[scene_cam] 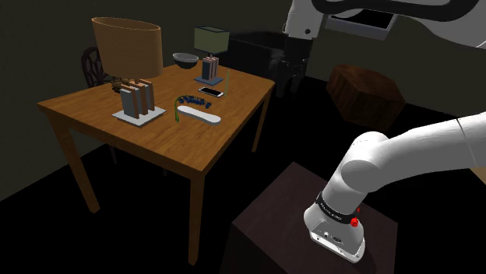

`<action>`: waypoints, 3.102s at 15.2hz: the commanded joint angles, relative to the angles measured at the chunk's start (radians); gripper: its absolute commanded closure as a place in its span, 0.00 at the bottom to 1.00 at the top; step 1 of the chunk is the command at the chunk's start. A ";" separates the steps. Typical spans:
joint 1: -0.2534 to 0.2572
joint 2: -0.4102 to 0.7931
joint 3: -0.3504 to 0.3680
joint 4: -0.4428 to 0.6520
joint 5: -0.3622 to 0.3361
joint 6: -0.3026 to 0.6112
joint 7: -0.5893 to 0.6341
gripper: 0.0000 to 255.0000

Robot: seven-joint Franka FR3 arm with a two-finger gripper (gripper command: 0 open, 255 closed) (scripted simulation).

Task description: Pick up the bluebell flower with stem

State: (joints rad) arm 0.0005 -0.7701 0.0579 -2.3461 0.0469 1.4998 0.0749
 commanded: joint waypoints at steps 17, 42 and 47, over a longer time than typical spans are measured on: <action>0.003 0.533 -0.011 0.200 0.137 0.414 0.020 0.00; -0.010 1.310 0.000 0.937 0.315 0.558 0.014 0.00; -0.010 1.324 0.002 0.911 0.321 0.596 0.000 0.00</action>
State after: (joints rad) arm -0.0093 0.5542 0.0596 -1.4301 0.3666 2.0911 0.0766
